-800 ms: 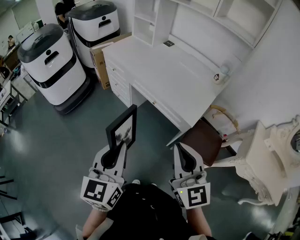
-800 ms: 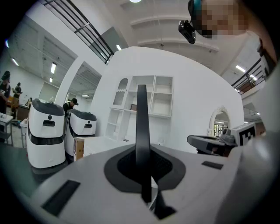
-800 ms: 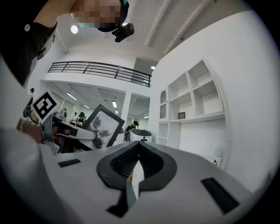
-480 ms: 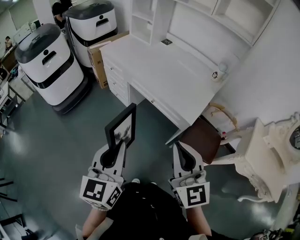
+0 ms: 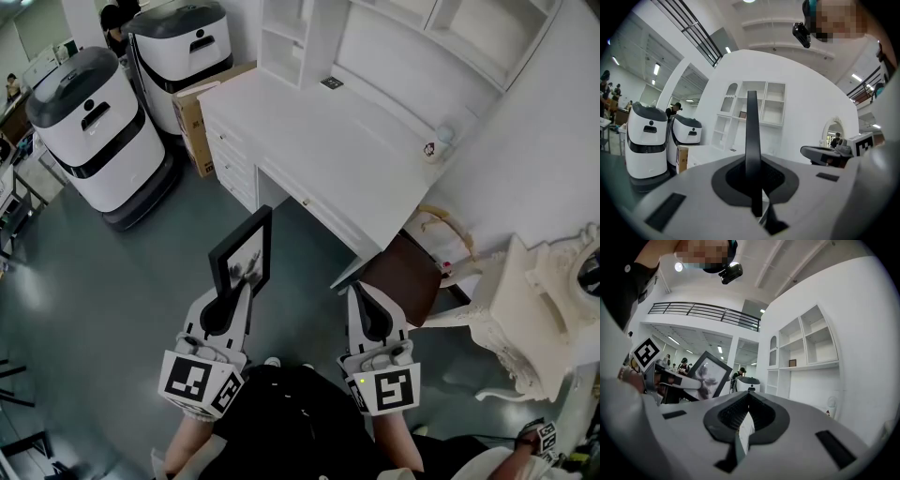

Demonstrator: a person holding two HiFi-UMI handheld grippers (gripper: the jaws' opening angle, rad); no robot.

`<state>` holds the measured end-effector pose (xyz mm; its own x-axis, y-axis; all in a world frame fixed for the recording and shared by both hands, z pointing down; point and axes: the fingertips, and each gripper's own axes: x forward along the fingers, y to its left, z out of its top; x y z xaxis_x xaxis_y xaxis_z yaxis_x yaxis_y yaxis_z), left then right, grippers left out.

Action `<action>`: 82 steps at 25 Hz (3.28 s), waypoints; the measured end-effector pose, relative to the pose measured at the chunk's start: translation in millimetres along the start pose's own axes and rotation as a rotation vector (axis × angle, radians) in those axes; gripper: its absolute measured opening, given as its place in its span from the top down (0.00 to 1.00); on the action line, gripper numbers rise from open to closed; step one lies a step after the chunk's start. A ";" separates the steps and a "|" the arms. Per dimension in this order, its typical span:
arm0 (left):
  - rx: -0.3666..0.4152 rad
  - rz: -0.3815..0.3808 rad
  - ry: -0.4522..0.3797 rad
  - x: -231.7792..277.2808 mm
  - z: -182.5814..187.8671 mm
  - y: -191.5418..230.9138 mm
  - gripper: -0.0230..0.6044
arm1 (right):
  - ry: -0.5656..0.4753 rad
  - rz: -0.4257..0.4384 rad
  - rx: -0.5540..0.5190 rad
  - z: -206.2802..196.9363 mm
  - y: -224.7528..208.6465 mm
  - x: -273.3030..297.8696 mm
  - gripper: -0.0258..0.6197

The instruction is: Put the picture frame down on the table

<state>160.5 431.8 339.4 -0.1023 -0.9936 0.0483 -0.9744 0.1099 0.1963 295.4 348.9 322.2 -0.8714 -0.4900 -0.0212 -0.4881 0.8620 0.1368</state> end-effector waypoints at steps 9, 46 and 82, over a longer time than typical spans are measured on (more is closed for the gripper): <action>0.000 0.005 -0.005 -8.5 4.1 23.1 0.94 | 0.010 -0.007 0.002 0.2 16.1 13.0 0.96; -0.010 0.187 -0.031 98.6 32.7 125.0 0.94 | -0.013 0.161 -0.028 -7.7 -28.5 193.0 0.96; 0.012 0.168 -0.054 283.6 74.5 193.5 0.94 | -0.056 0.120 -0.065 -10.2 -137.6 357.6 0.96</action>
<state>-72.0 169.2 318.1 -0.2742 -0.9613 0.0267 -0.9450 0.2745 0.1780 51.4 53.8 305.9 -0.9254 -0.3747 -0.0562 -0.3780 0.9027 0.2056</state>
